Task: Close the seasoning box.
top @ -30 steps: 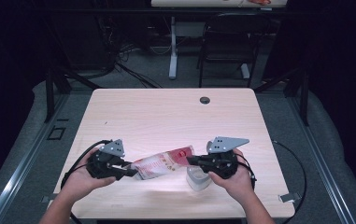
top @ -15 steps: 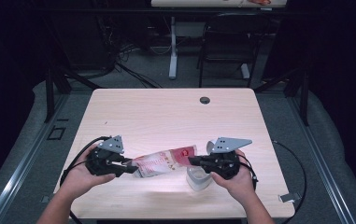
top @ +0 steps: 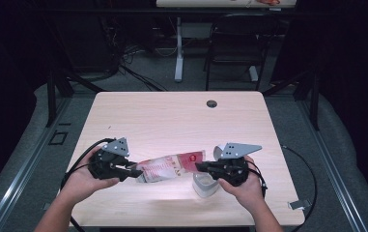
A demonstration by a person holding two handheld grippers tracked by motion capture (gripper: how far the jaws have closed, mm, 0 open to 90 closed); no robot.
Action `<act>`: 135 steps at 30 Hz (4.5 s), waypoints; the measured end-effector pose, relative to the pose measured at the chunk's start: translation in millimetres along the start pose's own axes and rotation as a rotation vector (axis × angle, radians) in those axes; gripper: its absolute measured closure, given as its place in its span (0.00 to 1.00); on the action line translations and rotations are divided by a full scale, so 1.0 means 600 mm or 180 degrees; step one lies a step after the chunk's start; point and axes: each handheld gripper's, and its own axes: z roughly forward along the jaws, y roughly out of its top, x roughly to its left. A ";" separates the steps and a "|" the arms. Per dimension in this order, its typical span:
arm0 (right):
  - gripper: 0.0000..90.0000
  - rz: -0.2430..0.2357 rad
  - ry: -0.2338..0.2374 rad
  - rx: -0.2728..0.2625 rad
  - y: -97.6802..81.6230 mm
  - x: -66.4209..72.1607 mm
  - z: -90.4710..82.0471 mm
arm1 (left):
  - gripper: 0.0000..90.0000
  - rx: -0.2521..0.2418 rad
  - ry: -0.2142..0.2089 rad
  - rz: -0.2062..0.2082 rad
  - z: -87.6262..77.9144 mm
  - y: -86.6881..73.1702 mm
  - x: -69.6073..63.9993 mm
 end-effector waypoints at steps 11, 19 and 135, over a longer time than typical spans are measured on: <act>1.00 0.0026 0.0004 -0.0014 -0.003 0.000 -0.002 | 0.82 0.0052 0.0031 0.0025 -0.007 0.012 -0.002; 1.00 0.0043 0.0000 -0.0023 -0.005 -0.001 -0.004 | 0.82 0.0060 0.0049 0.0056 -0.014 0.022 -0.004; 0.97 -0.0041 -0.0300 0.0173 -0.020 -0.009 -0.019 | 0.88 0.0342 0.0087 0.0449 -0.059 0.142 -0.026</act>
